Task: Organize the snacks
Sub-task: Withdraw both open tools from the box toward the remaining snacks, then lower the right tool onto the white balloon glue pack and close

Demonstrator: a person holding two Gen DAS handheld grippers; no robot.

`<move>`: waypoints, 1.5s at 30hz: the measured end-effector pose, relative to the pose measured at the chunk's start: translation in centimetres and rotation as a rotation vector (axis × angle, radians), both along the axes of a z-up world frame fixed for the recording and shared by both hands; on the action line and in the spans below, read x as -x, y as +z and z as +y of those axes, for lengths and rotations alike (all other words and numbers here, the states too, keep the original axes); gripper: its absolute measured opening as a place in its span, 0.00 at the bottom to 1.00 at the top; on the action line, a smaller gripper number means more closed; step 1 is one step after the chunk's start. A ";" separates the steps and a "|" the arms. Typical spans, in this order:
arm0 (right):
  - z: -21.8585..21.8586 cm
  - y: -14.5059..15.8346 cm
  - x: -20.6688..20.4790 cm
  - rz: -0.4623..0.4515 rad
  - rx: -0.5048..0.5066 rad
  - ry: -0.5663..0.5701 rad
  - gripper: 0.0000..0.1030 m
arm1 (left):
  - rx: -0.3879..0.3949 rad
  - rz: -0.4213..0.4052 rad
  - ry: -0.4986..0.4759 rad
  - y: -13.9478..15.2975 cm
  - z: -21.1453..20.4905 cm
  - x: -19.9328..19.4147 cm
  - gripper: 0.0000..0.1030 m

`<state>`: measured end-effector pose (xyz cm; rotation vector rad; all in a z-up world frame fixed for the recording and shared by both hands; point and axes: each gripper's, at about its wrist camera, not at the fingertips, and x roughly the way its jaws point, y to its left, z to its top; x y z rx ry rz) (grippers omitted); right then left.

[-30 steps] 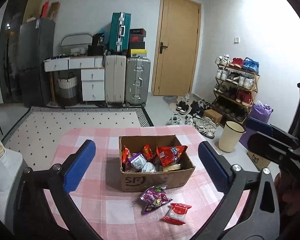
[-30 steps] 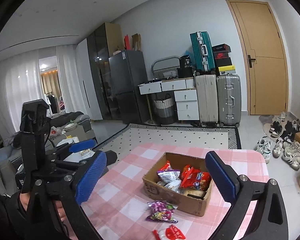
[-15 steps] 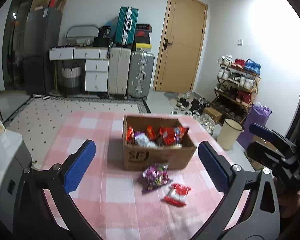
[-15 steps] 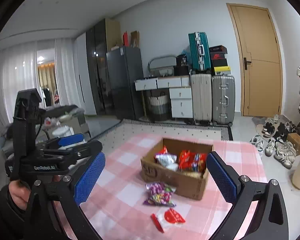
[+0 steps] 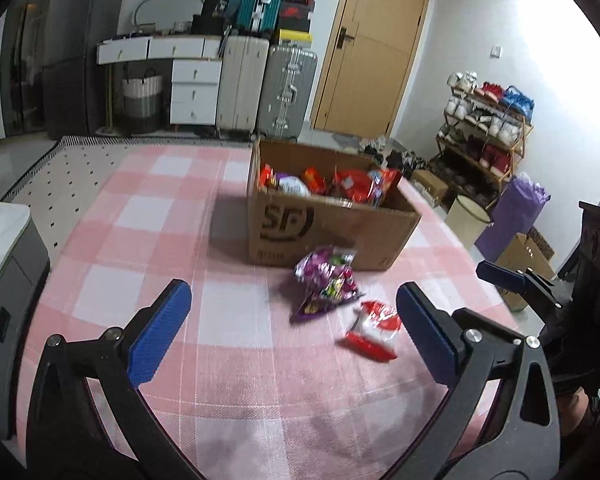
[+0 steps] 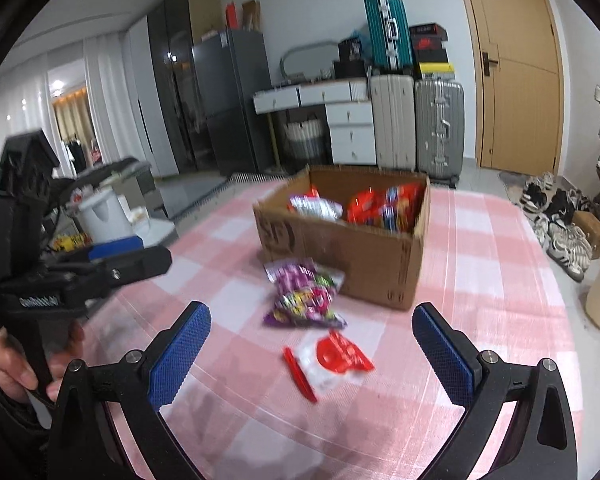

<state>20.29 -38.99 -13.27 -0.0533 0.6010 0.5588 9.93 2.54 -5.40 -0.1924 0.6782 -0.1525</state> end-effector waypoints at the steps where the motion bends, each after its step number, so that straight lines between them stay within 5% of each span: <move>1: 0.1 -0.7 -0.4 0.014 0.007 0.003 1.00 | 0.000 0.014 -0.002 -0.6 -0.1 -0.4 0.99; 16: 1.9 -7.8 -4.9 0.173 0.108 -0.015 1.00 | 0.018 0.149 -0.019 -6.9 -0.4 -4.0 0.99; 33: 4.0 -10.0 -7.0 0.234 0.188 0.049 0.99 | 0.033 0.199 -0.011 -9.1 0.0 -5.0 0.99; 37: 4.6 -10.6 -7.4 0.257 0.211 0.063 0.79 | 0.031 0.197 -0.008 -9.1 0.1 -4.9 0.99; 40: 4.7 -10.6 -7.2 0.244 0.223 0.059 0.75 | 0.030 0.192 0.001 -9.0 0.2 -4.7 0.99; 43: 4.7 -10.4 -6.9 0.229 0.227 0.055 0.54 | 0.032 0.199 0.006 -8.9 0.4 -4.5 0.99; 45: 4.6 -10.4 -6.8 0.227 0.221 0.052 0.52 | 0.030 0.196 0.010 -8.6 0.5 -4.3 0.99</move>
